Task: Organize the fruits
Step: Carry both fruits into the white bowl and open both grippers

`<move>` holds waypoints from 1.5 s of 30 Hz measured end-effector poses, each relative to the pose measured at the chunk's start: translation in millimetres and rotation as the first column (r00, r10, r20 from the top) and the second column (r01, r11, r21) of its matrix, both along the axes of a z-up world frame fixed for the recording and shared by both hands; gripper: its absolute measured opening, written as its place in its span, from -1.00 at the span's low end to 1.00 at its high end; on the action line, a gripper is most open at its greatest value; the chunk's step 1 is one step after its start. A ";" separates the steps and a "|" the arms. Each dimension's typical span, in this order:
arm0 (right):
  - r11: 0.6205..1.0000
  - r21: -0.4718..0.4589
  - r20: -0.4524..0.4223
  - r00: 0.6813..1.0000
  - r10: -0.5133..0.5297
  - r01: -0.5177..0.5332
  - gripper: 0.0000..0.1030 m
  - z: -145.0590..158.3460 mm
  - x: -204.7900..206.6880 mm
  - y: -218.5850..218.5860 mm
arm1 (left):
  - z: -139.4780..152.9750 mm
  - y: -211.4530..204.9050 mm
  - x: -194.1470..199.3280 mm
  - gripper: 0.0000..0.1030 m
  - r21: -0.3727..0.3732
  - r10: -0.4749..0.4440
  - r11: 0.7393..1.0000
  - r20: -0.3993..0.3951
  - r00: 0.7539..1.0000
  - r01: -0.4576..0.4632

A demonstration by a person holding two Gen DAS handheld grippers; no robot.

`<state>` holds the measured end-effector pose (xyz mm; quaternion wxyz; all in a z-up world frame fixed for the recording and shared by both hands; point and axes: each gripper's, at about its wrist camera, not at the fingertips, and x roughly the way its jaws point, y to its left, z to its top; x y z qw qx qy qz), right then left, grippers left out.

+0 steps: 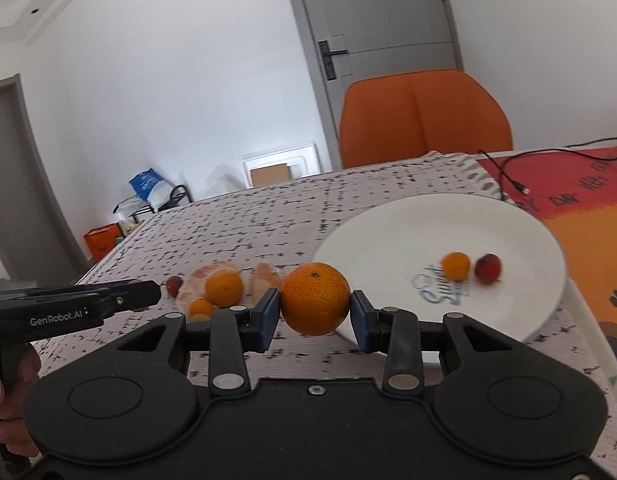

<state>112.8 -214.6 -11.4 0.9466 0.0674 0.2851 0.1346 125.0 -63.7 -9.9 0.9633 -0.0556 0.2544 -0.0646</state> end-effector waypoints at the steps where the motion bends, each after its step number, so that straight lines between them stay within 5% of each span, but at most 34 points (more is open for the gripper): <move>1: 1.000 0.004 -0.002 1.000 -0.009 0.009 -0.30 -1.1 0.3 -4.3 | 0.1 -3.4 1.4 -0.51 0.004 -0.005 1.000 0.000 1.000 0.005; 18: 0.990 0.026 -0.013 0.990 -0.137 0.137 -0.21 -11.2 1.2 -54.5 | 1.8 -47.8 25.2 -0.51 0.029 -0.101 0.994 0.007 0.995 0.101; 45: 0.984 0.058 0.003 0.986 -0.167 0.167 -0.17 -3.9 -18.9 -81.4 | 16.3 -114.1 54.8 -0.50 0.072 -0.256 0.965 0.047 0.965 0.253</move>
